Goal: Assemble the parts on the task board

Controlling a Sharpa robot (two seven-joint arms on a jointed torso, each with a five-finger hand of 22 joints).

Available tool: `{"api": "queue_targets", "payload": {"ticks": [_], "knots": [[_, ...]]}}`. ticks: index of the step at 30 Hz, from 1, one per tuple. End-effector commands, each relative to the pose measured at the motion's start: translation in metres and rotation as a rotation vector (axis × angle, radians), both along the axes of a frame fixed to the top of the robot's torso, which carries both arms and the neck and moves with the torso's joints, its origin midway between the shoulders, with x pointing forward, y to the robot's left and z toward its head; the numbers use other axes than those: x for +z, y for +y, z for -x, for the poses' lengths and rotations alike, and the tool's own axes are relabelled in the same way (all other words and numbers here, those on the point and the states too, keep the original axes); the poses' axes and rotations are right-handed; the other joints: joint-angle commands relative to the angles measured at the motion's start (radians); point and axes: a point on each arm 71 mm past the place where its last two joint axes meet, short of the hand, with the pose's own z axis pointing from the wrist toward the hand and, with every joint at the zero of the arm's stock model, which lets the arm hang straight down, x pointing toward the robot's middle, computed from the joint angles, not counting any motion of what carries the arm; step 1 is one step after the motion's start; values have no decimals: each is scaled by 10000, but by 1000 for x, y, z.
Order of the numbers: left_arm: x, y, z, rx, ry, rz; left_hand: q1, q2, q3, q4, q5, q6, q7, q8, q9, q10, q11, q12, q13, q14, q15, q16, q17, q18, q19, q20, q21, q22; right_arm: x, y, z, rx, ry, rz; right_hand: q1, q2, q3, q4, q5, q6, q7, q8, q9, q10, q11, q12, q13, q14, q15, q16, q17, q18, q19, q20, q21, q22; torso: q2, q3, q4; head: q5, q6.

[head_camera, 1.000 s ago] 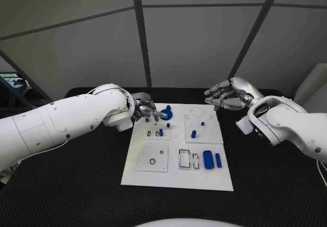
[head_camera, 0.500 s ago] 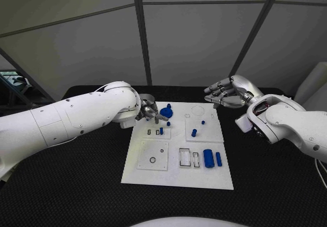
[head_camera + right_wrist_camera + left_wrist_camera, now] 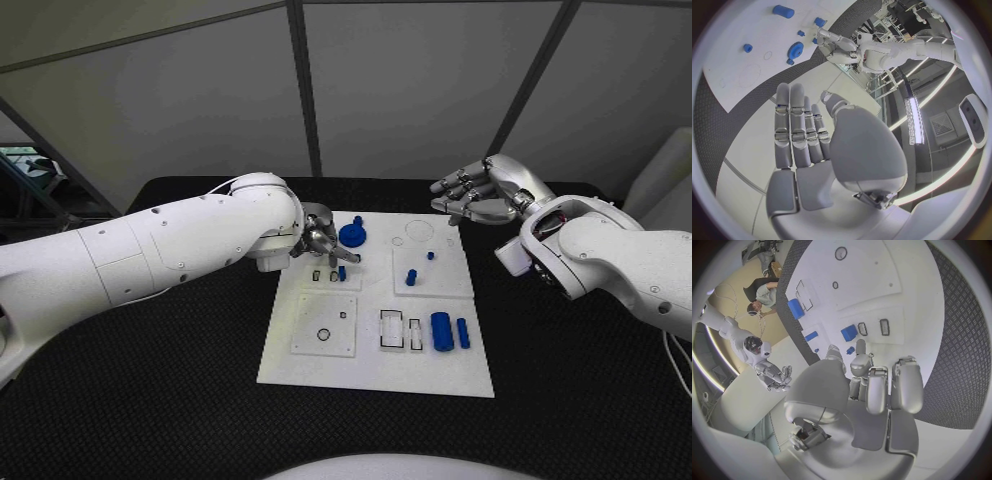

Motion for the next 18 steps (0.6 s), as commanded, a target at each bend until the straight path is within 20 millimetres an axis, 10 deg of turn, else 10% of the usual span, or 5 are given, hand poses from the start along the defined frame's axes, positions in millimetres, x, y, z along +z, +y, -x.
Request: {"api": "queue_targets", "payload": {"ticks": [1, 18], "knots": [[-2, -1, 2, -302, 324, -396, -85, 54, -47, -25, -34, -59, -59, 47, 29, -67, -29, -40, -42, 980, -96, 39, 2377, -714, 55, -23, 23, -25, 1, 1, 0, 14, -29, 24, -66, -33, -58, -23, 60, 16, 48, -38, 7, 50, 1, -64, -9, 24, 11, -43, -13, 39, 72, 5, -50, -8, -9, -8, 1, -10, -3], [-3, -6, 4, -509, 453, -456, 55, 129, -22, -74, 21, -120, -71, 137, 174, -75, -38, -29, -11, 990, -103, 63, 2410, -723, 73, -30, 47, 31, 0, 2, -2, 36, 21, 51, -69, -26, -64, -31, 89, 27, 50, -39, 10, 57, 5, -85, -67, 38, 14, -99, -26, 39, 90, 8, -99, -42, -4, 5, 3, -3, -11]]}}
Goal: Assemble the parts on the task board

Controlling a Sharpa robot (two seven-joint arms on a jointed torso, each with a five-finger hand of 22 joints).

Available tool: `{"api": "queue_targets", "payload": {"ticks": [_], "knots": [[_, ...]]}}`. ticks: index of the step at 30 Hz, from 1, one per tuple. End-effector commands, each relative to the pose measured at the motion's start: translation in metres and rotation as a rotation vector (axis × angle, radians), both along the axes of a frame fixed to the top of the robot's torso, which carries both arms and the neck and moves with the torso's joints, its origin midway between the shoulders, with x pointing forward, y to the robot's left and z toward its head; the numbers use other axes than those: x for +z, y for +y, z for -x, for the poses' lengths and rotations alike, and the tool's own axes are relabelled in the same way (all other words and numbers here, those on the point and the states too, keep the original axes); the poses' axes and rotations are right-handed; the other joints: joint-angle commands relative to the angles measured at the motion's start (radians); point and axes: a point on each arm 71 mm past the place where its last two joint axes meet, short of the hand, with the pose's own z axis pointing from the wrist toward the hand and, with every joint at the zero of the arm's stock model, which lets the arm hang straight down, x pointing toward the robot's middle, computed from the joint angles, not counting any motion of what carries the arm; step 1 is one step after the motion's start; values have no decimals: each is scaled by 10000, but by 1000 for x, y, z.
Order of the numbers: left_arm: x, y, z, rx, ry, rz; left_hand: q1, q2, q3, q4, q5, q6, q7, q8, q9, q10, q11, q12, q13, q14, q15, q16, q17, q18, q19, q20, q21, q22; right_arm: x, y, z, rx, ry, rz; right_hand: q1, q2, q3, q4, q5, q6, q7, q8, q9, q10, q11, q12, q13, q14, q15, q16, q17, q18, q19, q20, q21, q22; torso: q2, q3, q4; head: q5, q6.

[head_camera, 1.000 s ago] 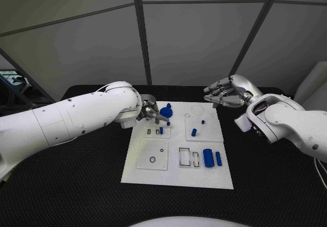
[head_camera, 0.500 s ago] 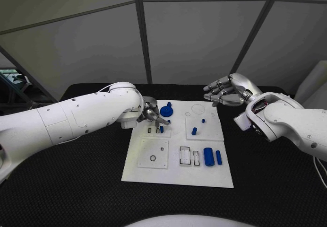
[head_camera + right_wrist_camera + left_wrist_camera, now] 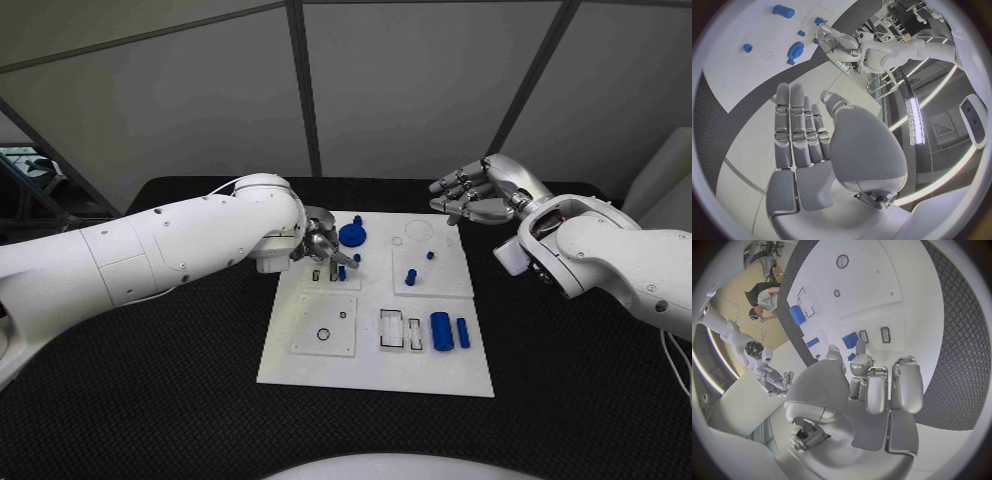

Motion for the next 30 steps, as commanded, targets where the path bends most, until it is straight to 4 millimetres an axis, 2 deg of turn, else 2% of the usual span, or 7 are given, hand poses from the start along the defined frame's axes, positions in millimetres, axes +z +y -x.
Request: {"api": "queue_targets", "payload": {"ticks": [1, 12, 20, 30], "knots": [[0, -1, 1, -135, 101, -195, 123, 90, 9, -53, 37, -74, -17, 78, 60, -39, -4, -30, 20, 956, -70, 65, 2414, -726, 75, -32, 49, 26, 1, 1, 0, 59, -16, 31, -69, -25, -35, -2, 48, 28, 51, -39, 10, 59, 5, -46, -11, 39, 15, -59, -16, 39, 91, 8, -43, -11, 1, 3, -1, 9, -1], [0, -4, 1, -156, 152, -144, 729, 262, 249, -208, 265, -245, -30, 263, 405, -49, -19, -37, 47, 959, -84, 74, 2427, -730, 77, -47, 58, 81, 0, 2, -1, 84, 37, 52, -55, -10, -33, -21, 106, 42, 48, -39, 14, 77, 3, -63, -77, 61, 13, -121, -27, 41, 116, 8, -95, -47, 12, 0, -2, 2, -36], [-1, -6, 2, -198, 328, -44, 967, 273, 389, -306, 266, -293, -35, 318, 525, -50, -25, -44, 58, 962, -88, 81, 2436, -733, 80, -48, 63, 106, 0, 2, -2, 97, 63, 75, -40, 1, -27, -40, 171, 59, 46, -36, 18, 94, 0, -76, -129, 79, 10, -168, -34, 42, 139, 6, -132, -73, 4, 5, 10, 4, -63], [-1, -5, 2, -186, 405, -28, 1250, 345, 602, -432, 278, -330, -65, 373, 645, -49, -50, -53, 67, 965, -106, 89, 2448, -738, 90, -57, 76, 146, 0, 1, -2, 84, 54, 115, -35, 3, -25, -46, 186, 65, 45, -35, 20, 95, 0, -81, -145, 81, 10, -183, -37, 41, 144, 5, -144, -81, 12, 4, -10, 7, -92]]}}
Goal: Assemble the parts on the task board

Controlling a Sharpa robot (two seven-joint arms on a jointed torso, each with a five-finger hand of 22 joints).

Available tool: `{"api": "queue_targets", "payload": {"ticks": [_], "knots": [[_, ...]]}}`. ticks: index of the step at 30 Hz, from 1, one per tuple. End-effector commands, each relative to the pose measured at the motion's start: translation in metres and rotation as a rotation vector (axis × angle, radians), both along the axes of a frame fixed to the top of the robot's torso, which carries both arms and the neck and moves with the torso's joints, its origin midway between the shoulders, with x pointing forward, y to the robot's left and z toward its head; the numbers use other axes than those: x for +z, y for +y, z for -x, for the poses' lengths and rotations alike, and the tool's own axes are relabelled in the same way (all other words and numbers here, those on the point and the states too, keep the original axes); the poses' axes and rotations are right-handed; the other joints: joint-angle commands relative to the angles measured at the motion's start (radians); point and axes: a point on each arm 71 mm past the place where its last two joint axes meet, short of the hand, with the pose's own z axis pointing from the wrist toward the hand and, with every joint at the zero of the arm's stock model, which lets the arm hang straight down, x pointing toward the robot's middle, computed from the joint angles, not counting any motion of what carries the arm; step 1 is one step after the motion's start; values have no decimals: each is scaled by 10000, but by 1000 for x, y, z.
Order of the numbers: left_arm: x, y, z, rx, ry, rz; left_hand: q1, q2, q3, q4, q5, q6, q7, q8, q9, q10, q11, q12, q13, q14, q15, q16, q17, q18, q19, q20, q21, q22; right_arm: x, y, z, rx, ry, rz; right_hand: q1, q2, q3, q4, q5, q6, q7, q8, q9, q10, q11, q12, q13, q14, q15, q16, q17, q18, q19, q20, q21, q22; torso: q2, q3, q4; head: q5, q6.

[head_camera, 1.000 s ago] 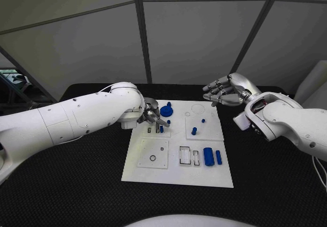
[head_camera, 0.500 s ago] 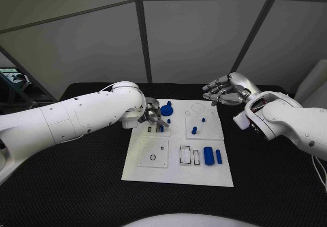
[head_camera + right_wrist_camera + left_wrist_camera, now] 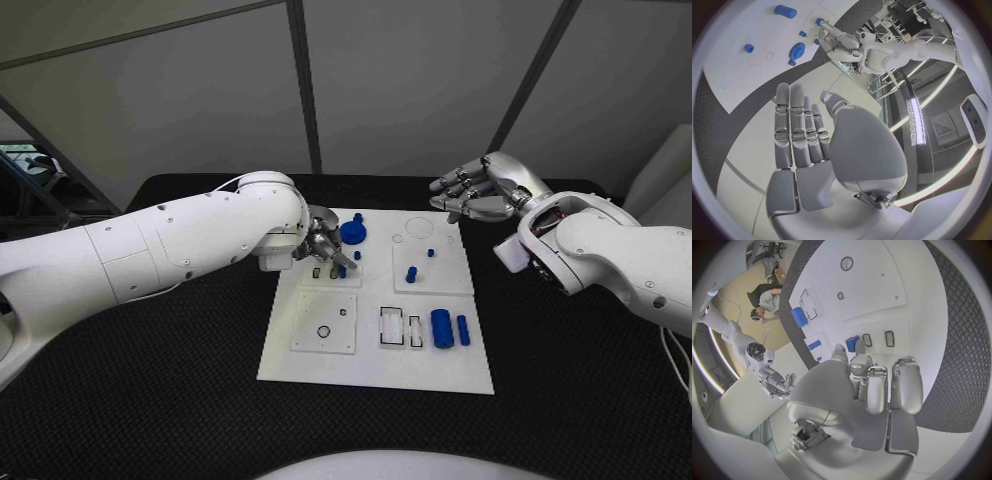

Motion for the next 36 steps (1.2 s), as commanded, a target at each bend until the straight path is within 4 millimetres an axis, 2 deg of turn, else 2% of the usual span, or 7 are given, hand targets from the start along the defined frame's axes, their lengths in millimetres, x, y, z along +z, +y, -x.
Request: {"api": "queue_targets", "payload": {"ticks": [1, 7, 11, 12, 17, 18, 36], "knots": [[0, 0, 0, -14, 165, -30, 293, 97, 207, -101, 50, -79, -31, 42, 63, -50, -64, -58, 9, 1000, -82, 50, 2449, -736, 53, -25, 35, 19, 1, 1, 0, 87, -28, 45, -35, 3, -26, -47, 21, 31, 12, -35, 11, 96, 0, -43, -10, 81, 10, -49, -9, 43, 70, 4, -27, -15, 6, -3, -9, -8, -11], [0, -1, 0, 21, 183, 78, 1481, 412, 1201, -752, 152, -286, -147, -25, 160, -197, -179, -252, -119, 989, -185, 24, 2415, -721, 20, -104, -2, -14, 1, 1, -1, 72, -22, 55, -30, 1, -26, -55, 39, 32, 13, -37, 11, 97, 1, -50, -31, 83, 11, -69, -12, 43, 75, 3, -42, -25, 7, -9, 6, -14, -47], [1, 0, 0, 152, 191, 312, 1963, 232, 2432, -1019, 352, -434, -76, -107, 231, -366, -153, -609, -404, 979, -179, 2, 2385, -724, 2, -147, -18, -3, 1, 0, -1, 54, -14, 65, -30, 1, -26, -55, 39, 32, 13, -37, 11, 97, 1, -50, -31, 83, 11, -69, -12, 43, 75, 3, -42, -25, 2, -7, 4, -8, -57], [1, 0, 0, 195, 205, 387, 1972, 110, 2758, -1038, 396, -451, -66, -110, 259, -366, -140, -657, -439, 978, -170, -1, 2382, -726, -2, -137, -21, 1, 1, 0, -1, 51, -12, 68, -30, 1, -26, -55, 39, 32, 13, -37, 11, 97, 1, -50, -31, 83, 11, -69, -12, 43, 75, 3, -42, -25, 4, -7, 3, -7, -59], [2, 2, 2, 471, 293, 866, 493, -1821, 7144, -986, 332, -486, 10, 153, 842, -181, 5, -793, -561, 971, -139, -20, 2359, -716, -7, -57, -46, 78, 0, 0, -2, 59, -9, 77, -138, 6, -73, 6, 32, 29, 23, -46, 10, 108, 15, -66, -94, 102, 29, -127, -18, 35, 91, 19, -100, -63, -3, -12, 21, 2, -32], [2, 3, 2, 543, 302, 978, 283, -1909, 7637, -1091, 337, -486, 4, 223, 946, -161, -26, -799, -576, 971, -128, -23, 2356, -717, -4, -53, -49, 91, 0, -1, -2, 57, -12, 78, -138, 6, -73, 6, 32, 29, 23, -46, 10, 108, 15, -66, -94, 102, 29, -127, -18, 35, 91, 19, -100, -63, -5, -9, 20, 6, -28], [16, 29, 16, 1730, -1120, 1958, -615, -2283, 9008, -1767, 331, -520, -35, 476, 1399, 0, -109, -773, -572, 958, -116, -60, 2306, -738, 46, -56, -29, 208, 2, -4, -5, -144, -366, -27, -162, 12, -90, 18, 77, 36, 19, -49, 12, 111, 15, -83, -155, 112, 31, -186, -24, 37, 107, 25, -159, -103, 19, -3, 104, 80, -33]]}}
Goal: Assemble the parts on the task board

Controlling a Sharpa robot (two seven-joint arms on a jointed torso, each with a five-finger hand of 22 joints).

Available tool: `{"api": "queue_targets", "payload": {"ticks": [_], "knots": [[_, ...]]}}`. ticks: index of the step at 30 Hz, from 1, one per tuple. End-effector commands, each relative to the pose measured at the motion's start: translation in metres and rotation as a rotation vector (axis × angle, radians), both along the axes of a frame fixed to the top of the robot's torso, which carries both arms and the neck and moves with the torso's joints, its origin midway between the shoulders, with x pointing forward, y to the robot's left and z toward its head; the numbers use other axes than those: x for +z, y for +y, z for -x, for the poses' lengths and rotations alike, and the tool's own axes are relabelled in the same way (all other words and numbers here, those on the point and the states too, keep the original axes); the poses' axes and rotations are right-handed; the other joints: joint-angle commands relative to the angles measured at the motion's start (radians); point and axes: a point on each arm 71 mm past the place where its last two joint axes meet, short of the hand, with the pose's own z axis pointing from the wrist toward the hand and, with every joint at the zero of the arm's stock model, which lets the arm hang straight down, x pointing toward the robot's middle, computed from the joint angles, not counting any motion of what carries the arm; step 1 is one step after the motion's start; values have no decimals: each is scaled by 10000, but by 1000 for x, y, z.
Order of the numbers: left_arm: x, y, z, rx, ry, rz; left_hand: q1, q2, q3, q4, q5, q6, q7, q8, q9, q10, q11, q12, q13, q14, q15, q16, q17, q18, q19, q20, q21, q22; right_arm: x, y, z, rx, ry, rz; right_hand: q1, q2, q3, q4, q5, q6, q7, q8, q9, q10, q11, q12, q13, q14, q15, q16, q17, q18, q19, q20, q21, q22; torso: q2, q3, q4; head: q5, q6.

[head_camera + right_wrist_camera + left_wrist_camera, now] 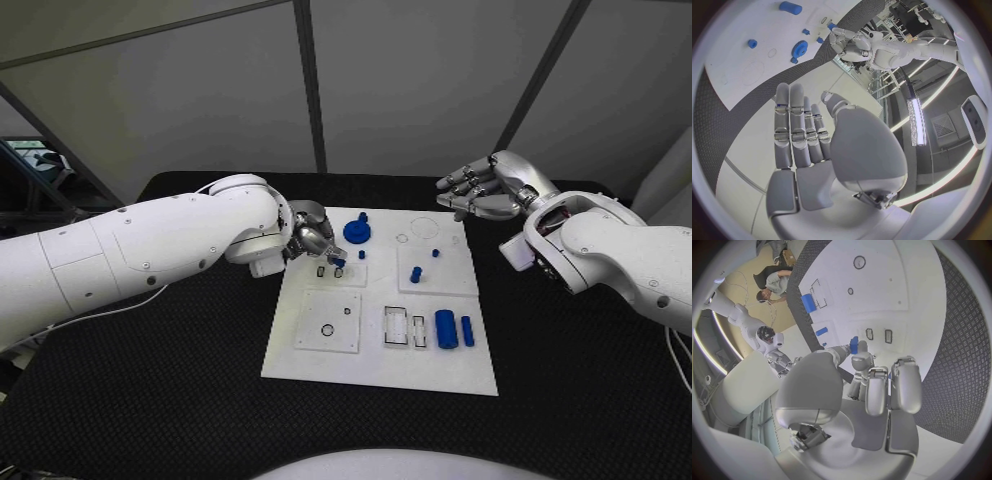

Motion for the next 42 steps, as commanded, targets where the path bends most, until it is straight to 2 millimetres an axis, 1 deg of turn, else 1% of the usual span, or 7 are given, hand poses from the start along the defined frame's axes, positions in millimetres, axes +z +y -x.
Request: {"api": "queue_targets", "payload": {"ticks": [1, 4, 8, 13, 23, 27, 42], "knots": [[5, 2, -1, 409, -711, 278, -112, 3, 1545, -1495, 33, -55, -37, 47, 24, 104, -3, 46, 31, 937, 9, -59, 2308, -736, 48, 16, 30, 157, 3, 1, 0, 13, -266, -68, -75, 7, -60, -13, 27, 36, 19, -49, 14, 75, -21, -45, -8, 76, -5, -18, -14, 38, 73, -11, -35, -8, 28, 6, 54, -34, -20], [4, 3, 1, 347, -1109, -14, -132, -8, 1569, -1510, 35, -50, -39, 53, 34, 100, -5, 34, 18, 936, 7, -63, 2302, -735, 47, 15, 27, 156, 3, 1, -1, 16, -275, -71, -98, 3, -73, -1, 41, 35, 22, -51, 14, 73, -17, -51, -29, 78, 0, -38, -16, 37, 77, -7, -56, -22, 31, 3, 79, -55, -54], [-1, 2, 4, 276, -1468, -277, -149, -19, 1589, -1523, 35, -47, -41, 58, 43, 95, -7, 21, 4, 936, 5, -62, 2304, -735, 47, 13, 27, 156, 3, 2, -1, 22, -301, -84, -98, 3, -73, -1, 41, 35, 22, -51, 14, 73, -17, -51, -29, 78, 0, -38, -16, 37, 77, -7, -56, -22, 35, 15, 52, -27, -100], [-9, 0, 8, 285, -1855, -435, -192, -55, 1664, -1580, 36, -30, -52, 81, 76, 131, -18, 49, 39, 938, -4, -60, 2306, -743, 68, 7, 49, 197, 3, 2, 0, 29, -315, -89, -98, 3, -73, -1, 41, 35, 22, -51, 14, 73, -17, -51, -29, 78, 0, -38, -16, 37, 77, -7, -56, -22, 38, 3, 45, -35, -134], [-21, -1, 14, 513, -2431, -498, -250, -94, 1779, -1645, 40, -12, -64, 111, 121, 183, -32, 94, 96, 937, -19, -63, 2301, -751, 94, -6, 76, 245, 3, 1, 0, 25, -307, -84, -116, 11, -80, 12, 55, 37, 23, -52, 14, 77, -16, -54, -48, 85, 2, -55, -16, 37, 84, -4, -75, -35, 34, 14, 46, -26, -150], [-24, -2, 16, 464, -2473, -580, -265, -101, 1799, -1654, 39, -8, -67, 118, 131, 202, -35, 117, 122, 938, -22, -60, 2305, -752, 97, -8, 79, 251, 3, 1, 0, 28, -298, -79, -116, 11, -80, 12, 55, 37, 23, -52, 14, 77, -16, -54, -48, 85, 2, -55, -16, 37, 84, -4, -75, -35, 37, 13, 45, -37, -195], [-31, -3, 19, 109, -2038, -921, -316, -130, 1863, -1688, 40, -1, -76, 141, 164, 225, -43, 132, 134, 942, -30, -50, 2318, -753, 101, -16, 80, 257, 2, 2, -1, 61, -247, -59, -157, 25, -96, 41, 77, 49, 21, -49, 18, 81, -14, -61, -84, 98, 7, -88, -17, 37, 100, 2, -112, -60, 45, 15, 37, -45, -220]]}}
